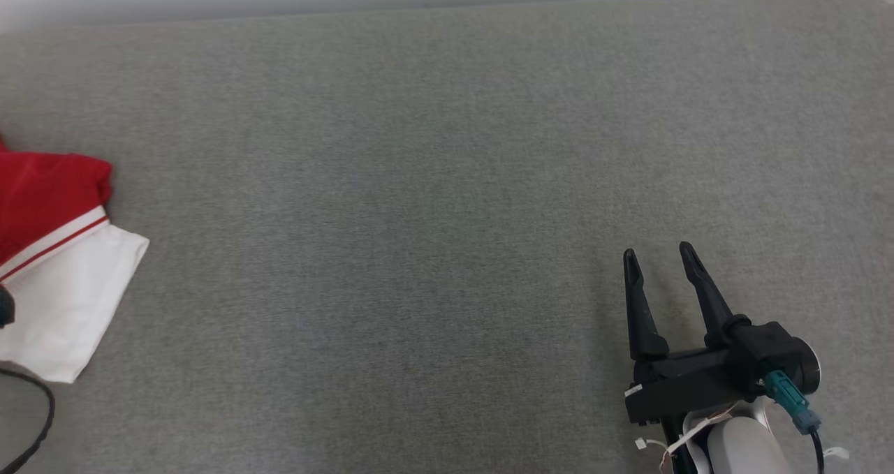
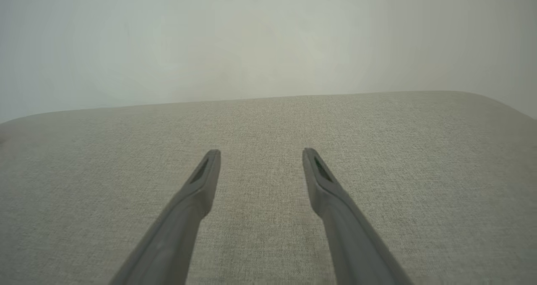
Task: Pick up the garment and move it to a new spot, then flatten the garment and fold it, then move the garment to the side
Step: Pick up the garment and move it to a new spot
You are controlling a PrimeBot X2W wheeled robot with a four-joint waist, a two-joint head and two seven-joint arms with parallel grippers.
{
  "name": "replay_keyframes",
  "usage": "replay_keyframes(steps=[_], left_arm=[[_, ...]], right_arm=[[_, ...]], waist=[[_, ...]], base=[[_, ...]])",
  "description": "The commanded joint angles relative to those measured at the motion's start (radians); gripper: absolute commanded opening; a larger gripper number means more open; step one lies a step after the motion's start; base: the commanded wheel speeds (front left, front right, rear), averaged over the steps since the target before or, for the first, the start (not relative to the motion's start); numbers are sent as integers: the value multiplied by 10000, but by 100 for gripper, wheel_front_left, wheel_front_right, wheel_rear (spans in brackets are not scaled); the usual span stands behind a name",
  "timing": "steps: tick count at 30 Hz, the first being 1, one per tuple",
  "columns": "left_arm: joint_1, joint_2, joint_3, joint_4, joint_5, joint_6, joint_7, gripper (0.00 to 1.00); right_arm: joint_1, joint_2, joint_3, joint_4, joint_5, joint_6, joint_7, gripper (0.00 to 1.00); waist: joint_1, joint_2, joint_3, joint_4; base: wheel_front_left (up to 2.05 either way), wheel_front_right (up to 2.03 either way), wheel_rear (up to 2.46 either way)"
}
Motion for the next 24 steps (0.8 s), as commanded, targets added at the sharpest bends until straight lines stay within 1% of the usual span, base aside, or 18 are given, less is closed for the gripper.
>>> replay_keyframes(steps=[1,3,10,14,15,16,17,19,24], left_arm=[[-143,75,-75,150,-53,-27,124,100],[-276,197,-242,699,-144,-120,539,100],[-340,129,-561,1937,-396,-197,1752,100],[-307,21,-641,2481,-505,-182,2034,100],[-277,35,-690,2610,-451,-134,2078,90],[-287,12,-719,2701,-450,-139,2021,28],[-318,-18,-693,2765,-504,-129,1918,0],[-376,21,-789,2866,-393,-114,1731,0],[-754,111,-935,2640,-158,-119,620,0]], right_arm=[[-110,34,23,-12,36,-21,-5,100],[-138,32,27,5,17,-21,-5,100],[-186,34,56,36,-18,-21,-3,100],[-212,32,143,55,36,-21,-5,100],[-224,32,173,63,43,-21,-5,100],[-228,32,189,71,44,-21,-5,100],[-229,32,200,76,50,-21,-3,100],[-230,32,214,101,51,-21,-3,100],[-151,32,136,189,117,-21,-5,100]], waist=[[-2,-1,362,-383],[-2,-1,360,-448],[-2,-1,300,-494],[-2,-1,275,-524],[-2,-1,267,-538],[-2,-1,258,-545],[-2,-1,249,-550],[-2,-1,222,-554],[-2,-1,-27,-442]], base=[[0,0,0],[0,0,0],[0,0,0],[0,0,0],[0,0,0],[0,0,0],[0,0,0],[0,0,0],[0,0,0]])
